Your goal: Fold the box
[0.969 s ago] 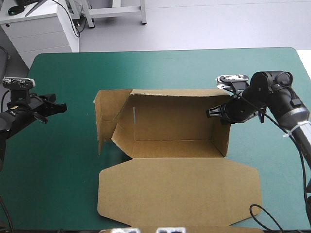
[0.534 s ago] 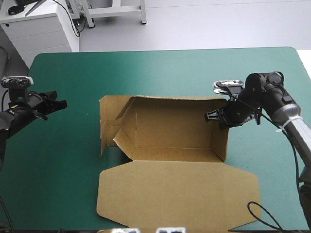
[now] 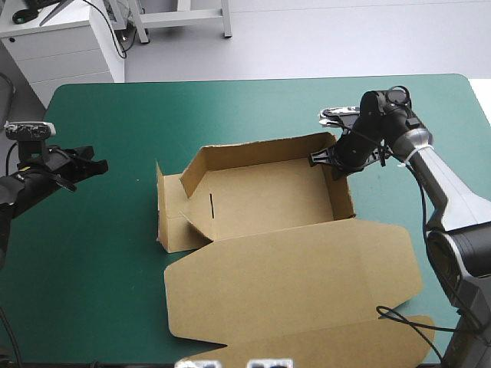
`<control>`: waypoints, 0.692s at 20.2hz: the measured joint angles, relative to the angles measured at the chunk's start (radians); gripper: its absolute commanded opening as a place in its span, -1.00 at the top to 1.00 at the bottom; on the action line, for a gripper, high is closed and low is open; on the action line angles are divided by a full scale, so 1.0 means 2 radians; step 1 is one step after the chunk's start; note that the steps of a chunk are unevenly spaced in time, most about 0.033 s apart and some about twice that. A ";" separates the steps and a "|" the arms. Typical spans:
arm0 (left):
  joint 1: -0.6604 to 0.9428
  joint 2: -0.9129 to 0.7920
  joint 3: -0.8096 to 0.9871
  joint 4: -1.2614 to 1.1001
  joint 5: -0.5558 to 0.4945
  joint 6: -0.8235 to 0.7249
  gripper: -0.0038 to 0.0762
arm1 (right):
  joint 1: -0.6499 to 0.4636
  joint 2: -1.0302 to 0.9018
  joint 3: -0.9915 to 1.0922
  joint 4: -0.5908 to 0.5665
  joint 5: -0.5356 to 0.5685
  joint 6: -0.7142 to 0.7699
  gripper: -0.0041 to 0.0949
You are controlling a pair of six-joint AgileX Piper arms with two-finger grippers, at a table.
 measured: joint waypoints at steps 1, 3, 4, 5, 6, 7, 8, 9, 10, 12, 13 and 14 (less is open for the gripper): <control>0.000 0.002 0.000 0.000 0.004 0.000 0.90 | 0.000 0.009 -0.009 -0.014 -0.002 0.007 0.91; 0.000 0.008 0.000 0.000 0.009 0.000 0.90 | 0.000 0.016 -0.012 -0.024 -0.016 0.010 0.75; 0.000 0.011 0.000 0.000 0.011 0.000 0.90 | 0.000 0.018 -0.013 -0.028 -0.031 0.010 0.63; 0.000 0.014 0.000 0.000 0.013 0.000 0.90 | 0.000 0.018 -0.013 -0.030 -0.042 0.010 0.47; 0.000 0.017 0.000 0.000 0.016 0.000 0.90 | 0.000 0.018 -0.013 -0.032 -0.057 0.010 0.32; 0.000 0.019 0.000 0.000 0.018 0.000 0.90 | 0.000 0.018 -0.013 -0.033 -0.064 0.010 0.08; 0.000 0.021 0.000 0.000 0.019 0.000 0.90 | 0.000 0.018 -0.014 -0.035 -0.072 0.011 -0.11; 0.000 0.023 0.000 0.000 0.021 0.000 0.90 | 0.000 0.018 -0.014 -0.036 -0.077 0.011 -0.34; 0.000 0.025 0.000 0.000 0.022 0.000 0.90 | 0.000 0.018 -0.014 -0.036 -0.082 0.011 -0.46; 0.000 0.028 0.000 0.000 0.023 0.000 0.90 | 0.000 0.018 -0.014 -0.037 -0.097 0.016 -0.50; 0.000 0.028 0.000 0.000 0.023 0.000 0.90 | 0.000 0.018 -0.015 -0.038 -0.097 0.020 -0.49; 0.000 0.028 0.000 0.000 0.023 0.000 0.90 | 0.000 0.018 -0.019 -0.038 -0.092 0.025 -0.50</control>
